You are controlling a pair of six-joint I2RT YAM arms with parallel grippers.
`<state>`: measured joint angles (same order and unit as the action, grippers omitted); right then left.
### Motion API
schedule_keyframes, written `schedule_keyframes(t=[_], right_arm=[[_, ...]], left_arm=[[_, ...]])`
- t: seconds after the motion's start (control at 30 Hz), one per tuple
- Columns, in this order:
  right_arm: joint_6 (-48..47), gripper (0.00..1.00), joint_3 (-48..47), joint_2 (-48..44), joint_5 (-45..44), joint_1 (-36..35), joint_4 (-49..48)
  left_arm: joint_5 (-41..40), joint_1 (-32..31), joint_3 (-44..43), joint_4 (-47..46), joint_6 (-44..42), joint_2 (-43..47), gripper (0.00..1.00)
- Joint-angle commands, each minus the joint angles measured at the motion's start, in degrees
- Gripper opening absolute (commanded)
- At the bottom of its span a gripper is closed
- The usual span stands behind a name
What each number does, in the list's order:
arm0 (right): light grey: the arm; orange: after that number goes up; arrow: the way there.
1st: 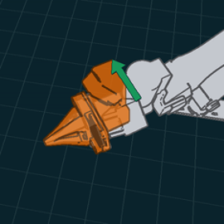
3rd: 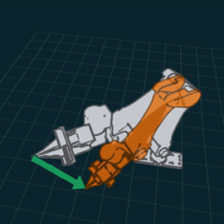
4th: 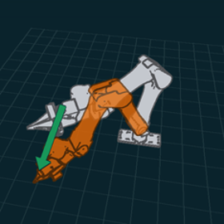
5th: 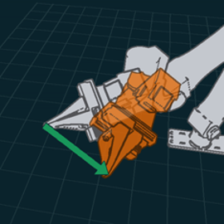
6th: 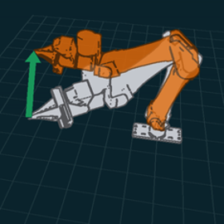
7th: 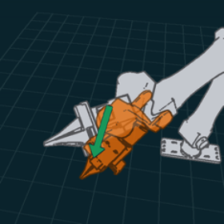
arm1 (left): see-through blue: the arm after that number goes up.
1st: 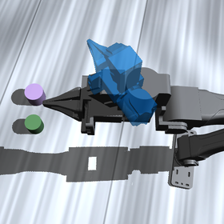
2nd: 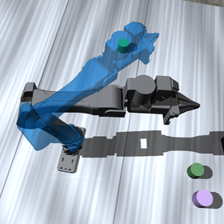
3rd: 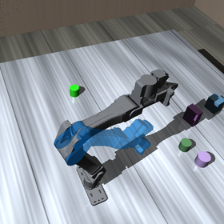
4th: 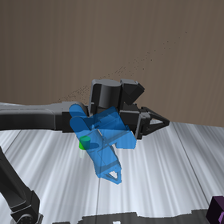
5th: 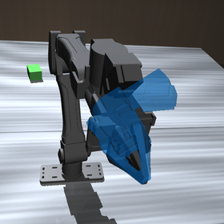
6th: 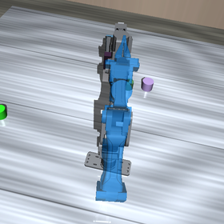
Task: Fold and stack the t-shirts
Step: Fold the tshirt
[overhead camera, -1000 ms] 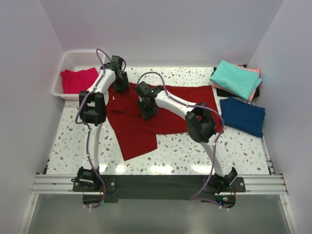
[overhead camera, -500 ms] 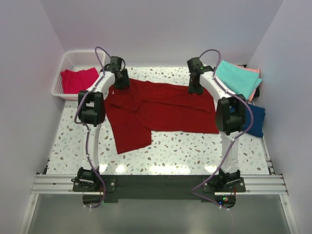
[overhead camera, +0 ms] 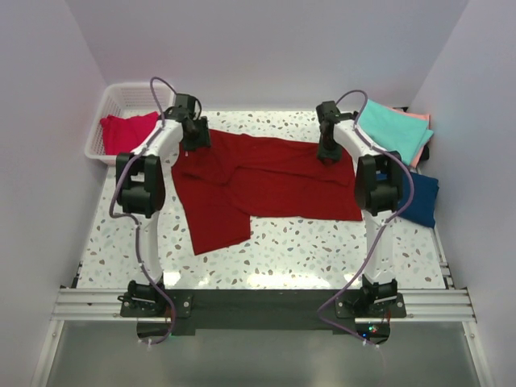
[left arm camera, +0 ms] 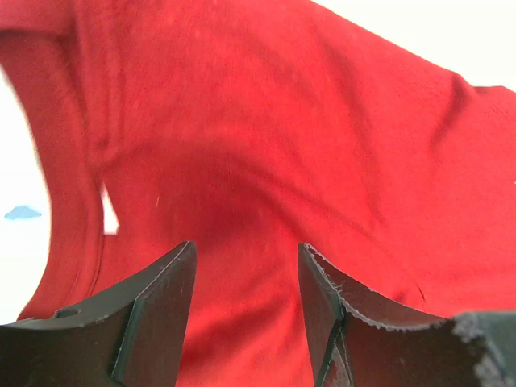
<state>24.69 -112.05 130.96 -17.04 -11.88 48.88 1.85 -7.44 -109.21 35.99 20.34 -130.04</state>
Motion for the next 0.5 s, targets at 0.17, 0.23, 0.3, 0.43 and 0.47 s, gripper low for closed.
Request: schedule_keyframes(t=[0.17,0.23,0.3,0.43,0.47], right_arm=[[1.2,0.37,-2.8,4.4,1.2,2.2,0.3],[1.3,0.37,-2.9,5.0,1.8,2.6,0.2],[1.2,0.37,-3.0,5.5,1.9,3.0,0.5],[1.4,0.37,-4.8,7.7,1.8,3.9,1.5],[1.6,0.37,-5.4,8.8,1.7,4.1,1.7]], left_arm=[[0.3,-0.5,10.8,2.5,-1.6,11.9,0.59],[1.0,-0.7,14.8,1.5,-1.4,12.8,0.59],[2.1,-1.3,17.4,0.5,-1.0,13.2,0.58],[2.1,-1.8,21.2,0.2,-0.1,12.4,0.58],[2.0,-1.8,21.6,0.4,-0.1,12.2,0.58]])
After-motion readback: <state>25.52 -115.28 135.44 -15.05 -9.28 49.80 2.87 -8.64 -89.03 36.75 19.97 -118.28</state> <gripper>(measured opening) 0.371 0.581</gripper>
